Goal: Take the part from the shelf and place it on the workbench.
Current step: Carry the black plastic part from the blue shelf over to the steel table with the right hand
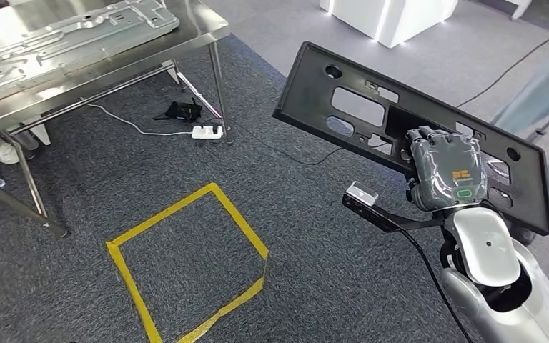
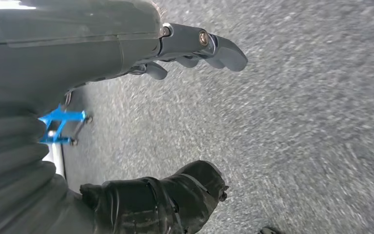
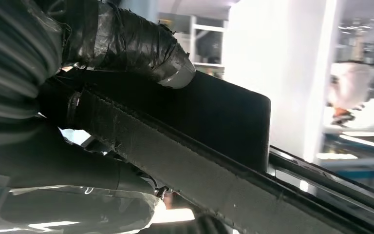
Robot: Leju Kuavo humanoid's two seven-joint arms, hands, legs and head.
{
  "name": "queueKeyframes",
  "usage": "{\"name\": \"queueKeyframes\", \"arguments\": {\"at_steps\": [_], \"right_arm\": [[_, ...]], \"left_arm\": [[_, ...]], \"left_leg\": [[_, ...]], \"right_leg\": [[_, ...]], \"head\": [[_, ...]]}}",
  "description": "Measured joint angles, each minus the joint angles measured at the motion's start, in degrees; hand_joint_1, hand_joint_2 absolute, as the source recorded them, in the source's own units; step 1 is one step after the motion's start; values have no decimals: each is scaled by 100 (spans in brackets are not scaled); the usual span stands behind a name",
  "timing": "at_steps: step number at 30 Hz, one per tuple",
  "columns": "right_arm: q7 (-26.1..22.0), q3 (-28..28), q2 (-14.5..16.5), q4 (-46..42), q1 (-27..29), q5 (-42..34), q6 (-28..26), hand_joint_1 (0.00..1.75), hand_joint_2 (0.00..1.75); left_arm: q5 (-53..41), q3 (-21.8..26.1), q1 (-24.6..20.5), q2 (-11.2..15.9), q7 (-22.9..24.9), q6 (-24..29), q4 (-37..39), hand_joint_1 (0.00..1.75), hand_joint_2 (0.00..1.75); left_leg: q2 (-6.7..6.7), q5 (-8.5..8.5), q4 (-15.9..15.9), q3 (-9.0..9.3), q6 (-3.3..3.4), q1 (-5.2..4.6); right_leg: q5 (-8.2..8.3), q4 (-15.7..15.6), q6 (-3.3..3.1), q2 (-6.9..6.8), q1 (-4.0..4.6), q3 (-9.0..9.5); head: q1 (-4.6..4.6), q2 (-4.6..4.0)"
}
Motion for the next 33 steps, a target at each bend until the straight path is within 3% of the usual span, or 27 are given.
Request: {"name": "queueKeyframes", "arguments": {"at_steps": [1,3,5,6,8,10,12,13,14,16,18,19,21,23,25,27,28,29,31,33], "right_arm": [[-2,9,1,1,-19,3,0,175,175],[-5,28,1,4,-49,7,-3,175,175],[-9,38,2,8,-61,9,-8,175,175],[-11,40,3,8,-73,10,-10,175,175],[-11,42,5,7,-105,11,-22,175,175],[-14,43,7,8,-152,9,-37,175,175],[-39,61,7,9,-229,-13,-39,175,175],[-62,73,7,9,-272,-34,-37,175,175],[-92,88,8,9,-319,-62,-36,175,175],[-158,126,11,9,-422,-138,-35,175,175],[-274,212,16,12,-560,-229,-31,175,175],[-357,280,24,14,-639,-275,-28,175,175],[-539,460,51,15,-799,-373,-32,175,175],[-667,656,82,13,-945,-444,-61,175,175],[-719,839,103,13,-1076,-478,-104,175,175],[-726,1008,119,13,-1139,-496,-142,175,175],[-728,1083,128,13,-1146,-504,-157,175,175],[-731,1145,140,13,-1160,-515,-171,175,175],[-733,1245,160,14,-1222,-539,-201,175,175],[-720,1321,172,13,-1279,-564,-250,175,175]], "left_arm": [[-1,0,-2,3,1,0,0,0,175],[-2,0,0,8,2,-1,0,0,175],[-2,0,20,15,4,-2,0,0,175],[-2,0,35,15,5,-2,1,0,175],[-1,0,46,24,10,-1,3,0,175],[1,0,33,20,16,-2,4,0,175],[2,0,26,1,22,-6,5,0,175],[2,0,27,-7,24,-8,6,0,175],[2,0,29,-9,25,-9,7,0,175],[-4,0,24,-5,26,-8,7,0,175],[-21,0,12,3,24,-14,7,0,175],[-30,0,10,14,22,-21,7,0,175],[-43,0,18,46,17,-43,7,0,175],[-53,0,17,79,10,-71,7,0,175],[-57,0,-6,98,6,-92,6,0,175],[-43,0,-22,100,7,-105,6,0,175],[-33,0,-20,97,8,-108,7,0,175],[-22,0,-14,95,10,-109,7,0,175],[-3,0,-3,95,16,-108,7,0,175],[18,0,-4,99,24,-102,7,0,175]], "left_leg": [[-87,-28,62,-24,-40,8],[-237,-48,129,-92,-116,22],[-372,-13,105,-147,-185,41],[-342,-9,111,-165,-212,44],[-28,-122,306,-276,-258,20],[354,-429,922,-576,-297,16],[465,-620,1486,-865,-309,36],[481,-569,1500,-872,-301,38],[511,-422,1300,-766,-285,33],[749,-112,576,-383,-227,-33],[944,-15,124,-146,-147,-125],[937,-43,83,-131,-115,-161],[788,-27,22,-89,-57,-144],[639,6,-86,12,-3,-97],[489,22,-139,75,41,-63],[317,14,-133,83,61,-46],[222,8,-122,84,57,-37],[123,-3,-104,85,42,-25],[-60,-41,-41,75,-9,3],[-227,-84,49,15,-79,16]], "right_leg": [[140,-337,12,136,-29,139],[209,-657,-17,294,-44,284],[214,-673,-103,179,-23,302],[226,-690,-142,108,-24,311],[245,-729,-207,-39,-32,337],[237,-746,-246,-194,6,352],[217,-748,-274,-364,45,359],[207,-748,-283,-442,59,365],[193,-748,-287,-520,70,379],[155,-753,-277,-666,92,425],[120,-763,-242,-791,116,465],[106,-774,-219,-852,124,481],[69,-799,-165,-951,132,527],[-41,-650,-112,-733,113,510],[-288,-54,-89,-337,85,220],[-455,603,-73,-181,78,-195],[-402,702,-62,-165,73,-303],[-243,583,-51,-153,64,-303],[174,-64,-27,-26,17,-77],[341,-584,-31,192,-25,147]], "head": [[4,0],[4,1],[1,1],[-2,0],[-39,0],[-78,0],[-80,0],[-83,0],[-80,0],[-81,0],[-77,0],[-74,0],[-77,1],[-62,1],[-29,1],[-7,0],[-2,0],[0,0],[2,0],[0,0]]}}
